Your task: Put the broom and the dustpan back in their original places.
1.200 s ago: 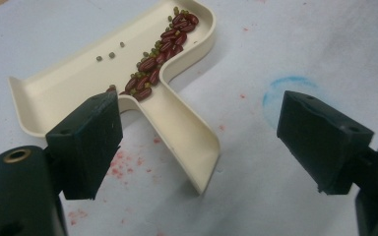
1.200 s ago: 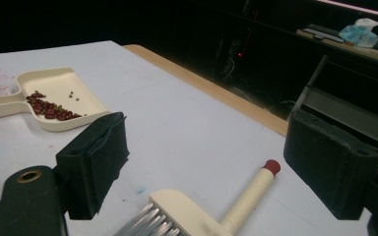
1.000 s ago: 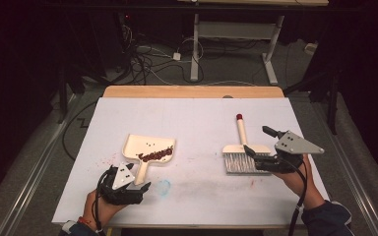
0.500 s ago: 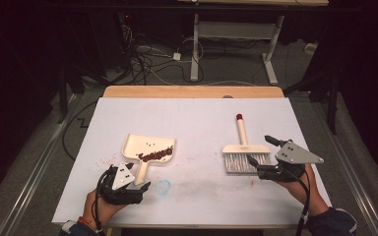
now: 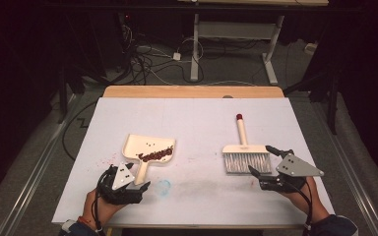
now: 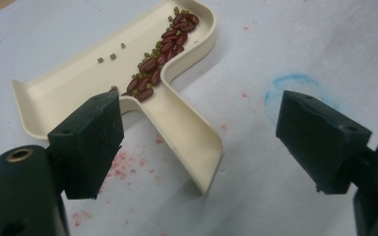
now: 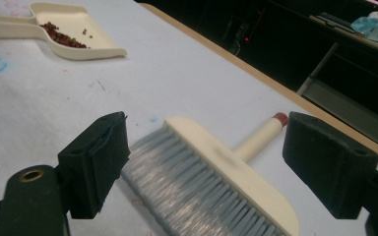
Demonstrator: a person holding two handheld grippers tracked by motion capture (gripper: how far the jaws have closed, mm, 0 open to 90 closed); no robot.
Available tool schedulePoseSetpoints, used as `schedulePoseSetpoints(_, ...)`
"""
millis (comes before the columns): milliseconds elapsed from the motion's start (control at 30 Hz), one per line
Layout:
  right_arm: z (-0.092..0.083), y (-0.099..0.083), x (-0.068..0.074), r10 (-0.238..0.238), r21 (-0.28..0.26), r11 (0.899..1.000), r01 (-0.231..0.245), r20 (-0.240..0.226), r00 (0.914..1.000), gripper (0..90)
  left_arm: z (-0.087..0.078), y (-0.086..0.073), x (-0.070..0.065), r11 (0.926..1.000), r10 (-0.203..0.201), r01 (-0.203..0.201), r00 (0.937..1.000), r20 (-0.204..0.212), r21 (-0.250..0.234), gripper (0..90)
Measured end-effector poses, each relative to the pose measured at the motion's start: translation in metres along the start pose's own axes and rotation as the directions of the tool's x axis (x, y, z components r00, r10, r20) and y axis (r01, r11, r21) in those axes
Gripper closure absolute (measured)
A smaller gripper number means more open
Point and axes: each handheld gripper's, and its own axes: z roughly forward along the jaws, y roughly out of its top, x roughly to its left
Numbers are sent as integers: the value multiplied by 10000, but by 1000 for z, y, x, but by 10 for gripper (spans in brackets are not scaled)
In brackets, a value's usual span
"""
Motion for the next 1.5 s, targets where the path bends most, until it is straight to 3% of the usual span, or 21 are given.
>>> schedulePoseSetpoints(100,-2,-6,2,-87,78,9999,87,44,10000,183,0,1,0,9998,170,-170,9998,-86,-51,176)
schedulePoseSetpoints(167,-4,-10,2,69,84,9999,-70,72,10000,186,0,1,-1,10000,9,-9,10000,-13,-71,176)
schedulePoseSetpoints(367,-7,-23,6,108,235,9997,-112,168,9998,187,0,2,1,9997,28,-29,10000,-50,-248,173)
schedulePoseSetpoints(400,-8,-26,7,105,256,9996,-110,198,9997,187,0,3,1,9993,245,-249,9996,-167,-289,173)
schedulePoseSetpoints(567,-12,-35,11,171,240,9996,-171,25,9999,192,0,3,-1,9992,278,-281,9996,-89,-283,171)
schedulePoseSetpoints(667,-12,-36,12,72,273,9996,-71,-25,10000,195,-1,1,0,9994,218,-221,9997,-113,-281,171)
schedulePoseSetpoints(933,-16,-35,8,474,63,9989,-474,-95,9988,195,-2,2,-3,9988,407,-409,9991,-82,-264,171)
schedulePoseSetpoints(1033,-18,-32,9,444,-5,9990,-443,77,9990,195,-3,1,-2,9985,399,-403,9991,-112,-379,171)
schedulePoseSetpoints(1300,-14,-32,10,458,54,9989,-458,3,9990,195,-2,0,-1,9992,287,-289,9996,-55,-291,171)
schedulePoseSetpoints(1500,-16,-31,9,413,20,9991,-413,69,9991,195,-2,1,-2,9986,447,-450,9989,-103,-291,171)
